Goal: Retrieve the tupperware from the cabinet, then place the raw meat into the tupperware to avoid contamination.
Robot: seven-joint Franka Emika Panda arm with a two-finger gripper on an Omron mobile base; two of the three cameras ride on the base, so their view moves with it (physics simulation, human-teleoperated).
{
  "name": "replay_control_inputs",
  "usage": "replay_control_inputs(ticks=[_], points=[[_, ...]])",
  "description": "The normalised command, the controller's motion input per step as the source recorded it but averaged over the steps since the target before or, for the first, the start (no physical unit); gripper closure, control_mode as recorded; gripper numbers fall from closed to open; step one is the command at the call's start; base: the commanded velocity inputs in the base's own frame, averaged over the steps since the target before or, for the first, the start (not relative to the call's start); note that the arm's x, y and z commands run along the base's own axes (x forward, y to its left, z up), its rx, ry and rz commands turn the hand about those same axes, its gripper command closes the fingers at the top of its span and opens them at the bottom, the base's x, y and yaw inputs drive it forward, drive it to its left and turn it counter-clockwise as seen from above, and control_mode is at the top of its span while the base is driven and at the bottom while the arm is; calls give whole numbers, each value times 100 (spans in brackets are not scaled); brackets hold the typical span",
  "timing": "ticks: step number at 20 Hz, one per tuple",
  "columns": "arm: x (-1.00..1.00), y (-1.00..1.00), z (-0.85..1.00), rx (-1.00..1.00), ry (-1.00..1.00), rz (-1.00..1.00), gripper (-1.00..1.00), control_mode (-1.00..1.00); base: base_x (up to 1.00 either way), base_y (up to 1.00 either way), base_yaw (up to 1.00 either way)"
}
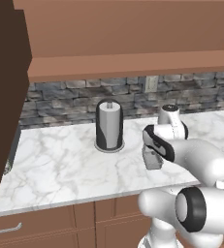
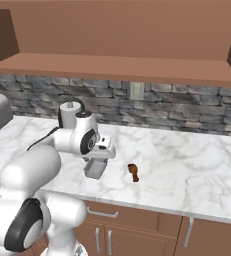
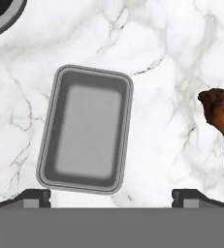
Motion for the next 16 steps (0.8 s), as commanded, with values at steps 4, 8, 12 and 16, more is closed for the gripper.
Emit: replay_control_inputs(ticks=[4,8,12,16], points=[[-12,-40,29,1,1,6,-100,-100,0,0,0],[-25,-38,12,4,4,6,-100,-100,0,0,0],[-28,-41,0,3,3,6,-100,-100,0,0,0],[-5,-36,1,0,1,8,-100,-100,0,0,0]])
